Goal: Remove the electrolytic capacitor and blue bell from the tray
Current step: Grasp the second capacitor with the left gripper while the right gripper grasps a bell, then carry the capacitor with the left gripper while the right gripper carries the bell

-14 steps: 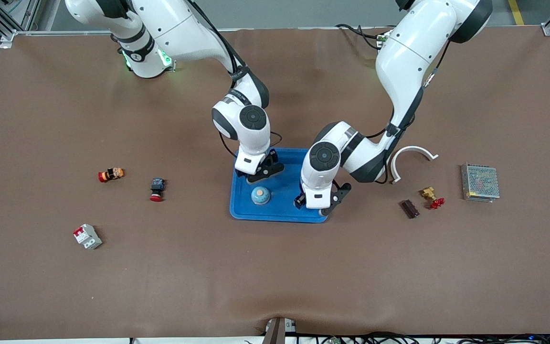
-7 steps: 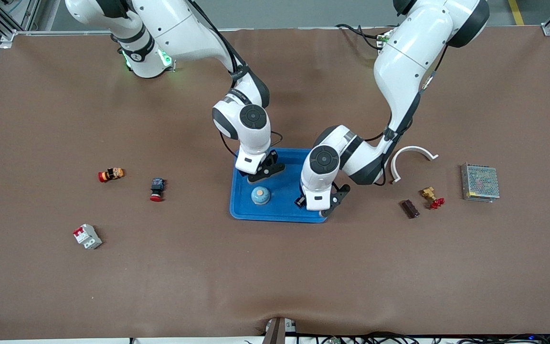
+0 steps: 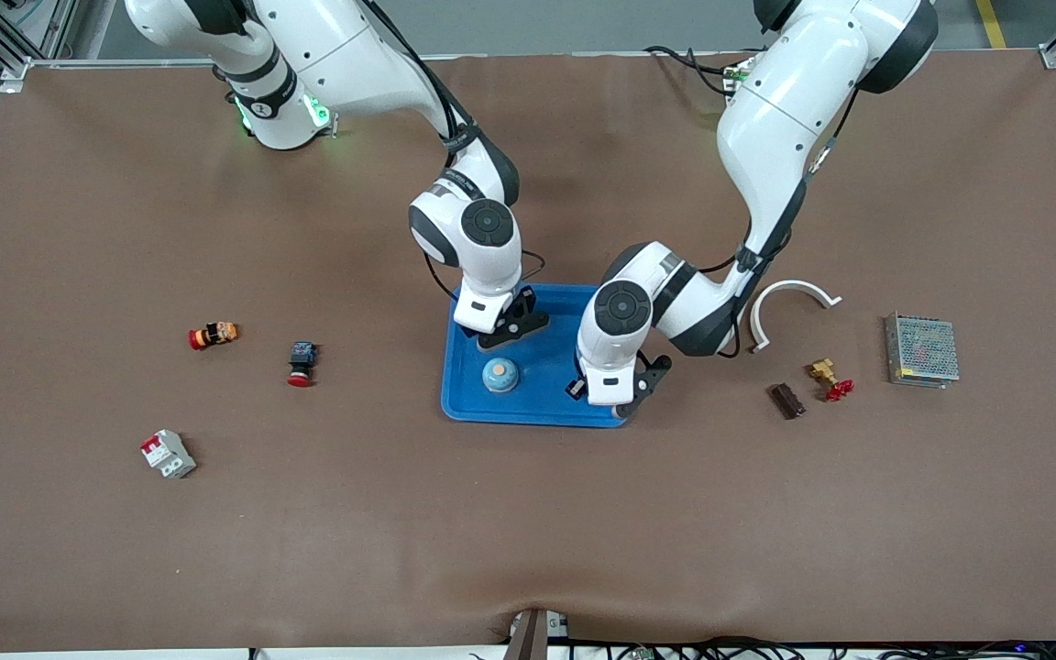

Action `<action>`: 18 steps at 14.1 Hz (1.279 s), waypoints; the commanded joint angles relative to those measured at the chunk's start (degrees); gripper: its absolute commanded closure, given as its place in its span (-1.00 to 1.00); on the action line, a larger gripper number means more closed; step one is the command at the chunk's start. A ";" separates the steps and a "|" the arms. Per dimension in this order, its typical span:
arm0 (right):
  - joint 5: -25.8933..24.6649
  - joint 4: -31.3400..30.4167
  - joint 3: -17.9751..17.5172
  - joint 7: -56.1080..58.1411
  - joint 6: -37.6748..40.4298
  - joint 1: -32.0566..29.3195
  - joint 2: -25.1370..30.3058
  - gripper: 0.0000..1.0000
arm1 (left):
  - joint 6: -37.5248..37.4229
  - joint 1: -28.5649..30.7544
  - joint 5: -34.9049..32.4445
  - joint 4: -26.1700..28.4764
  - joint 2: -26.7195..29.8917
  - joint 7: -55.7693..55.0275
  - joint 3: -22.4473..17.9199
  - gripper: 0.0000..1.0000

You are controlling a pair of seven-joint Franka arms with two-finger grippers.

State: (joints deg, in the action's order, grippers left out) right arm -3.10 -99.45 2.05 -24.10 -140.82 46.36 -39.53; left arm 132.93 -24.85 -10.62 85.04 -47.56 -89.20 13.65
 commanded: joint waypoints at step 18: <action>9.60 5.14 -0.56 35.24 20.41 -17.78 10.09 -0.07 | -20.17 14.38 2.35 12.50 26.72 20.36 -0.12 1.00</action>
State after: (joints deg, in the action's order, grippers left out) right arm 5.53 -93.60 2.25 6.52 -120.70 30.69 -29.99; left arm 112.70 -13.45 -10.15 90.80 -25.75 -73.39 13.35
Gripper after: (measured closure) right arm 0.339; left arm 0.656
